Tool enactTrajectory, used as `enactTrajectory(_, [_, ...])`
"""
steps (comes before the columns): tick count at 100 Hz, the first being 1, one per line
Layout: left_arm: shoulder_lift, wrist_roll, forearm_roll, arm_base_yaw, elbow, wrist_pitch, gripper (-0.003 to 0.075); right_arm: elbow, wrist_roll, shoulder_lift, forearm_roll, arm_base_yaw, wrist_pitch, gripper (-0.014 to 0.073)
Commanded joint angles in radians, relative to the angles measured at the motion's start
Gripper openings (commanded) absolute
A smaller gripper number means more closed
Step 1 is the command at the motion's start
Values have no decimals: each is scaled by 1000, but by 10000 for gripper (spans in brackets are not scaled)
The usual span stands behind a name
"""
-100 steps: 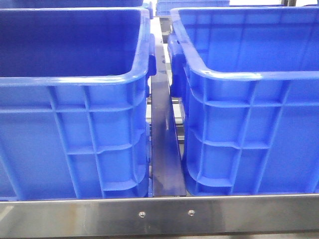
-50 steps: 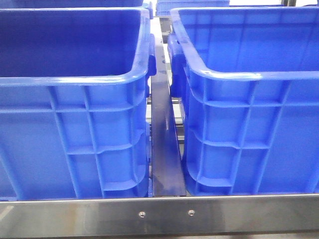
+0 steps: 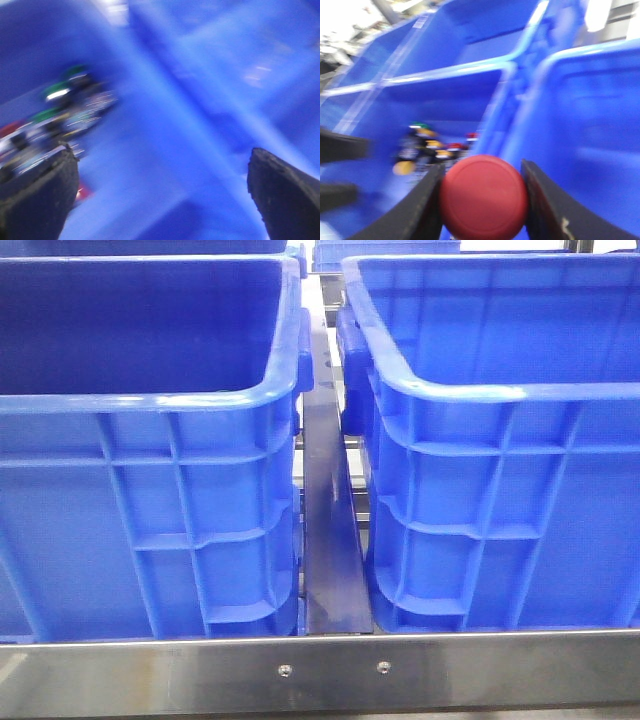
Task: Pick red and yellow buttons and place in box
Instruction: 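Lower the red button into the empty crate and open the right gripper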
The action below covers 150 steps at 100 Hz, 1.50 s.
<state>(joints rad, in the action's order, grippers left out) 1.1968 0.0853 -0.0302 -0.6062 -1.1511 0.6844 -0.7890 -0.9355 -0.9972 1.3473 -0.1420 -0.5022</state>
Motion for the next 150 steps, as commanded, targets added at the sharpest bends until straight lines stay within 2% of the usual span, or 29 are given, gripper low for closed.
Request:
enactTrajectory(1, [-85, 16, -2, 82, 28, -87, 640, -36, -17, 20, -24, 8, 75, 141])
enactTrajectory(16, [-181, 16, -2, 249, 124, -96, 640, -36, -40, 17, -100, 8, 197, 141])
enactTrajectory(26, [-243, 16, -4, 348, 182, -110, 640, -36, -110, -2, -124, 8, 278, 141])
enactTrajectory(35, [-295, 16, -4, 407, 219, -141, 636, -36, -174, -42, -124, 8, 350, 141])
enactTrajectory(42, [-326, 16, -4, 429, 237, -165, 603, -36, -203, -85, -124, 8, 405, 141])
enactTrajectory(54, [-356, 16, -4, 435, 251, -187, 456, -36, -225, -173, -124, 8, 502, 141])
enactTrajectory(61, [-364, 16, -4, 435, 251, -189, 322, -45, -225, -230, -125, 8, 530, 141])
enactTrajectory(73, [-366, 16, -4, 435, 251, -189, 44, -85, -225, -324, -125, 5, 533, 141])
enactTrajectory(77, [-366, 16, -4, 435, 251, -189, -21, -105, -225, -355, -125, 4, 531, 141])
enactTrajectory(119, [-366, 16, -7, 435, 251, -189, -19, -307, -225, -646, -126, 3, 539, 141])
enactTrajectory(150, [-366, 16, -7, 435, 251, -189, -19, -333, -225, -751, -127, 3, 592, 141])
